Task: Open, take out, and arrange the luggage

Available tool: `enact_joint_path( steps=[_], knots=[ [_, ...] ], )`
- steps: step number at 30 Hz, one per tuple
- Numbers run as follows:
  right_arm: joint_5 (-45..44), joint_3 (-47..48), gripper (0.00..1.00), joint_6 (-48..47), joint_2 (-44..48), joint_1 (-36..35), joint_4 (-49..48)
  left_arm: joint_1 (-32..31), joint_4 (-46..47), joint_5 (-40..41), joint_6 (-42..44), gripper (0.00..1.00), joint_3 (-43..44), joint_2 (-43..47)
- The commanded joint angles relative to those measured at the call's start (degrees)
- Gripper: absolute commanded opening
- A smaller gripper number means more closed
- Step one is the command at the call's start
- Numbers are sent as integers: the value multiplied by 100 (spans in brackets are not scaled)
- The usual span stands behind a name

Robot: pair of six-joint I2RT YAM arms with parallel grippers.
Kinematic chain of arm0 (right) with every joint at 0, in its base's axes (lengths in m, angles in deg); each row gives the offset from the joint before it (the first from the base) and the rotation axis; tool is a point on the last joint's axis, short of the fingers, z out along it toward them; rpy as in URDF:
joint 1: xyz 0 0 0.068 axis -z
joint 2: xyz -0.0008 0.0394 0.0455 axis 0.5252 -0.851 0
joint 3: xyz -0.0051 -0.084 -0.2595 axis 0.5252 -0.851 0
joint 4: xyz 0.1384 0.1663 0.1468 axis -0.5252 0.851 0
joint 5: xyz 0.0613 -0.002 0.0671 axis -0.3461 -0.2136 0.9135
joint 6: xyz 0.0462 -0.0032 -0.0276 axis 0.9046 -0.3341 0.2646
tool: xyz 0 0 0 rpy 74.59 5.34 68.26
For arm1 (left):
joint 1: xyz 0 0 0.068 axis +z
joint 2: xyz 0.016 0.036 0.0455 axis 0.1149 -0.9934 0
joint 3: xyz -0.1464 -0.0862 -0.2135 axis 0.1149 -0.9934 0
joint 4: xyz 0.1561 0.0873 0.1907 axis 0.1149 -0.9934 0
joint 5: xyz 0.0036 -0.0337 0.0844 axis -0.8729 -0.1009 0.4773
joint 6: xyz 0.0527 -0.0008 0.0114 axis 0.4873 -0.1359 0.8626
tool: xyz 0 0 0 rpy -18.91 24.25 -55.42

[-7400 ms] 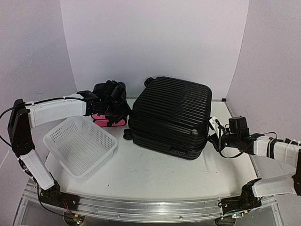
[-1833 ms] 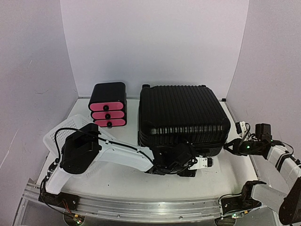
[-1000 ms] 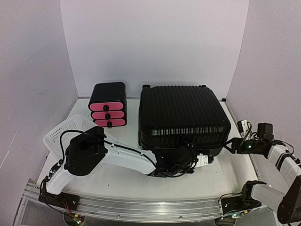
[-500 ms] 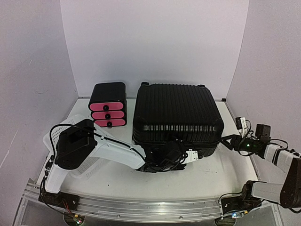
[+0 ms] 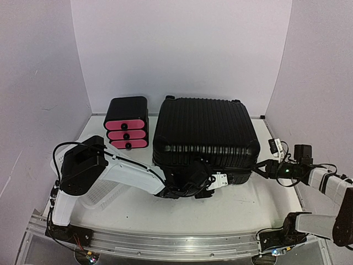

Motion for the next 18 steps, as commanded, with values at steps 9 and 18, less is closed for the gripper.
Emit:
enact_joint_path(
  steps=[9, 18],
  knots=[
    [211, 583, 60, 49, -781, -175, 408, 594, -460, 548, -517, 5, -97, 312],
    [7, 738, 62, -27, -1052, -214, 333, 613, -459, 480, -537, 5, -145, 396]
  ],
)
